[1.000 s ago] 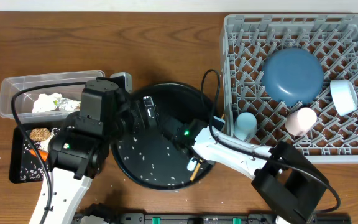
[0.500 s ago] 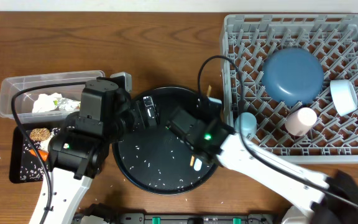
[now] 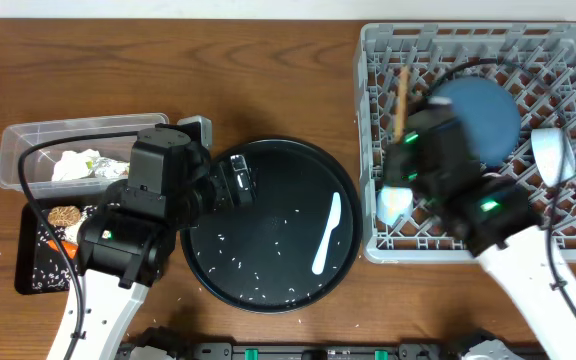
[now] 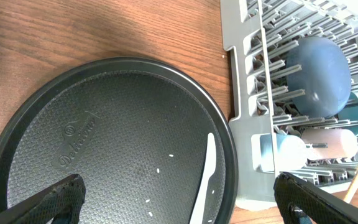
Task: Sort waste into correct bins and load items into the dishwasher rack
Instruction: 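Carry the wooden stick right and insert it upright in the rack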
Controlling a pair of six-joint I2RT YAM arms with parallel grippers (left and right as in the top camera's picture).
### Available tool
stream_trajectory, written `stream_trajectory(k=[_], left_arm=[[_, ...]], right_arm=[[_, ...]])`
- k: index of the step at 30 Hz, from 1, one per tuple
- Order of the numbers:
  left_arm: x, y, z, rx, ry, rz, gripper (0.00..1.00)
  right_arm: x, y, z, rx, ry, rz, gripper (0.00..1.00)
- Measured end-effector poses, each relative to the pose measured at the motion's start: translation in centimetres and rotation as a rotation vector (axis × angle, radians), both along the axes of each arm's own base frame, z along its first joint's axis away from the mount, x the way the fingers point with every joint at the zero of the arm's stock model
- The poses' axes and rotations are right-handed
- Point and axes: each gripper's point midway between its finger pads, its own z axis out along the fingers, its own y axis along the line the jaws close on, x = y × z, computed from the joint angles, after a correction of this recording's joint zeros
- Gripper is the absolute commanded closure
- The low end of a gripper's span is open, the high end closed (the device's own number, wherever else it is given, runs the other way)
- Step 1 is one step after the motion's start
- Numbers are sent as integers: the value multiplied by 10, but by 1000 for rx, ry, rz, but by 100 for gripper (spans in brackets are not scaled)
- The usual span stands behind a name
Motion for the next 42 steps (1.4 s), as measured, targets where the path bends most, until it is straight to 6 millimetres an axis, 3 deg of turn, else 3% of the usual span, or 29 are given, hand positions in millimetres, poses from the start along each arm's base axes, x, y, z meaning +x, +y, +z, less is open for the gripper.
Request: stream_trajectory(k=[4,6,14,17,23,24,26,29,33,35,38,42], left_arm=[[0,0,0,0,0,0,2],[0,0,0,0,0,0,2],[0,0,0,0,0,0,2],[0,0,0,0,0,0,2],[0,0,0,0,0,0,2],[0,0,0,0,0,0,2],[0,0,0,0,0,0,2],[0,0,0,0,0,0,2],[0,0,0,0,0,0,2],[0,0,0,0,0,0,2],[0,0,0,0,0,0,2],[0,0,0,0,1,0,2]], right_arm=[[15,-39,-6,-50,10,-6,99],[23,-50,-9,-80,8,8,99],[57,-43,-50,-190,41,149,99],[70,-44,-73,-226,74,162,99],[83,-46,-100,-249,106,149,99],[85,-46,-102,-246,108,144,90],[88,-47,-104,-235,109,125,52],[90,-51,-104,-235,102,113,35],[91,-53,-103,-236,99,99,38],[90,-54,-104,-237,105,95,52],[83,-55,-100,-226,134,78,65],[69,-44,-63,-162,132,63,76]])
